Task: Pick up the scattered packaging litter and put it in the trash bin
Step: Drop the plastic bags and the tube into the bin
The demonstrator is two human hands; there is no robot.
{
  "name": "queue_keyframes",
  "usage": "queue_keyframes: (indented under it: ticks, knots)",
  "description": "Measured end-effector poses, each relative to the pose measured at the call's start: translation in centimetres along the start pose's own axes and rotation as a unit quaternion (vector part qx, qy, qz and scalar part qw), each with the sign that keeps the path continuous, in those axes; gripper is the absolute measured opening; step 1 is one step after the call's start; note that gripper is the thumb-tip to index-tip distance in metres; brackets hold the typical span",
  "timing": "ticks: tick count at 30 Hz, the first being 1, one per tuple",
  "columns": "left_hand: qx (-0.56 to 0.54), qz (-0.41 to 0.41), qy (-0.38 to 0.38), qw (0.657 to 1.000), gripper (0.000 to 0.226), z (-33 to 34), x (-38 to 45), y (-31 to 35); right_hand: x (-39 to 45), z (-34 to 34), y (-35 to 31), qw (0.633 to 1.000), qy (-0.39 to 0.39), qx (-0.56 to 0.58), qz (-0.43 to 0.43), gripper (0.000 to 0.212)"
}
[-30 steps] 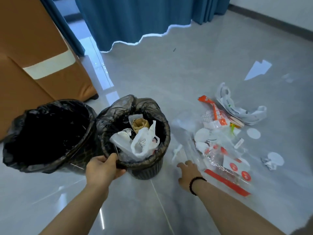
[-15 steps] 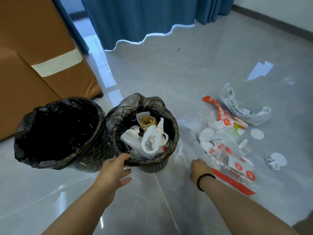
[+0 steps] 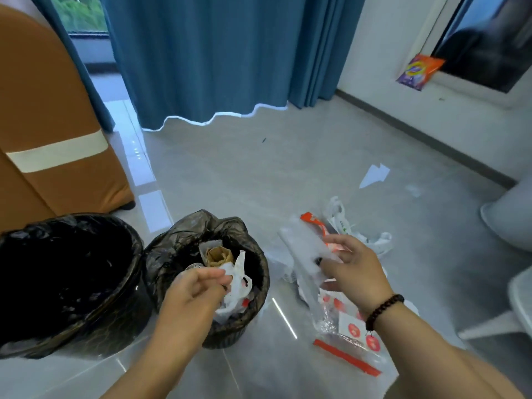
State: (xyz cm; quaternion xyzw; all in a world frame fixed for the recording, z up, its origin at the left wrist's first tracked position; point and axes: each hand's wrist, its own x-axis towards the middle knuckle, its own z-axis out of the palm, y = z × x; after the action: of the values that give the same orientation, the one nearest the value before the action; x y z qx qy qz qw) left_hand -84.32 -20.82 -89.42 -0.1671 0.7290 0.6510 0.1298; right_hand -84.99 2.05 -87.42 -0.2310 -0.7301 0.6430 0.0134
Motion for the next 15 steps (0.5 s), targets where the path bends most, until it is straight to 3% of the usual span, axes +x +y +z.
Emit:
queue_keyframes:
  ticks: [3,7,10,12,15]
  knots:
    - [-0.004,-0.025,-0.062,0.998,0.019,1.3,1.2,0.4,-0.1,1.1,-0.9,0.99,-0.042,0.114,0.067,0.034]
    - [-0.014,-0.099,-0.079,0.992,0.031,2.6,2.2,-0.4,-0.3,2.0,-1.5,0.957,-0.143,0.227,0.115,0.024]
    - [-0.063,-0.129,-0.105,0.984,0.022,3.5,2.4,-0.4,-0.4,1.8,-1.2,0.922,-0.173,0.316,0.143,0.034]
    - [-0.109,-0.133,-0.112,0.979,0.017,3.5,2.3,-0.3,-0.4,2.1,-0.9,0.911,-0.176,0.34,0.152,0.039]
    - [-0.119,-0.106,-0.092,0.983,0.015,2.5,2.3,-0.4,-0.2,2.7,-0.3,0.932,-0.154,0.294,0.147,0.038]
